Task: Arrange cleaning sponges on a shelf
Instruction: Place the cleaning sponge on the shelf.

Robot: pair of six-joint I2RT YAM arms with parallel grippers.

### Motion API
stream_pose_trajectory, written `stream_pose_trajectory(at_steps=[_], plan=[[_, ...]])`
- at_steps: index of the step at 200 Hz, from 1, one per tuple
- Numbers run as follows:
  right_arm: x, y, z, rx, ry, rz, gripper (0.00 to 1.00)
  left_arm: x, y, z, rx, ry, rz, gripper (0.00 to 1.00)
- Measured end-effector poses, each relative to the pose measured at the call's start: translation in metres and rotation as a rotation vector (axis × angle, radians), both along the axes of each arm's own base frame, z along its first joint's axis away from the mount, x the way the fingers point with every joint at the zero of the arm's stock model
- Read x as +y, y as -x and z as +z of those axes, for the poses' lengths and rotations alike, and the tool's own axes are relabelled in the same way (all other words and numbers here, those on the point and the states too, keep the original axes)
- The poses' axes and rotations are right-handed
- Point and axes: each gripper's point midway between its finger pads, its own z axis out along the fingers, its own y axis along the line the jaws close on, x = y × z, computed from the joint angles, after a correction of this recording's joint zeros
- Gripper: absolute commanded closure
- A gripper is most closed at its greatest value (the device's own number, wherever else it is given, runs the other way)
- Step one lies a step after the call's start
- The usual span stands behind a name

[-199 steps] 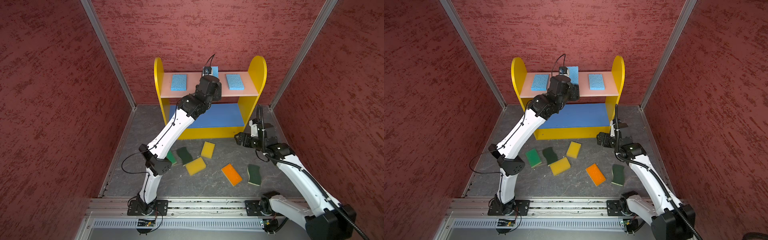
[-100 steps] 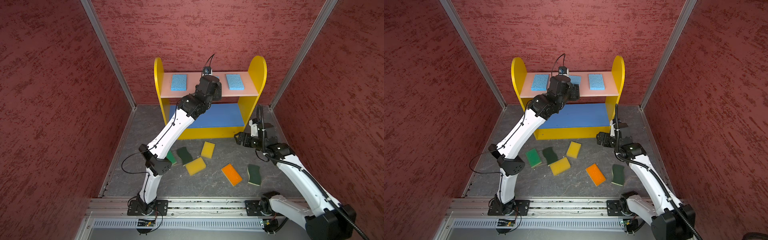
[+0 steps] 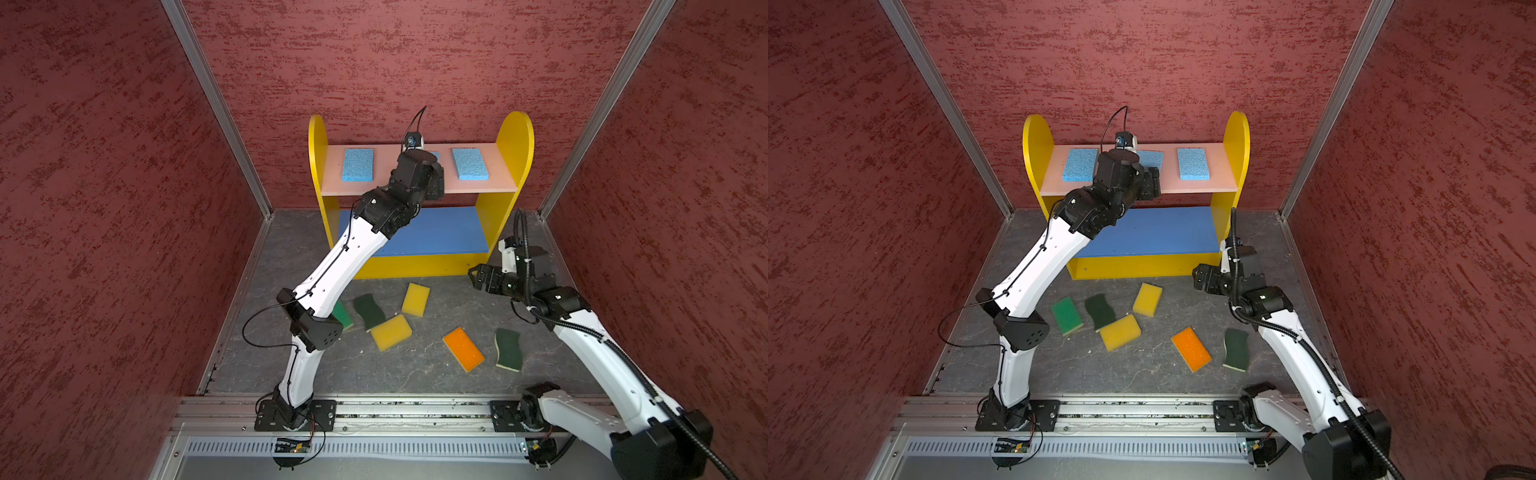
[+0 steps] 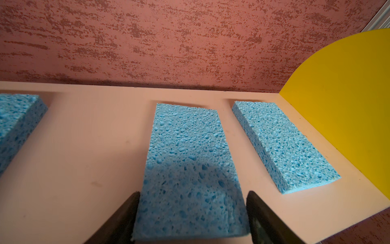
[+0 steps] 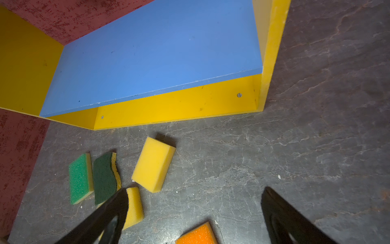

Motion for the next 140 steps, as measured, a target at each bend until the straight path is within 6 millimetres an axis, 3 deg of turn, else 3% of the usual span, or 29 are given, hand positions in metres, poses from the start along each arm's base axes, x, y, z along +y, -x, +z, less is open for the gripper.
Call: stream_pose_trajectory(at_steps=[98, 140], plan=[[0.006, 0.006, 0.009, -0.018, -0.030, 0.037, 0.04, 0.000, 0.002, 0.001, 0.007, 0.015, -0.001, 0.17], [0.012, 0.004, 0.041, -0.068, -0.045, 0.054, 0.07, 0.003, 0.013, 0.000, 0.035, 0.002, -0.032, 0.16]])
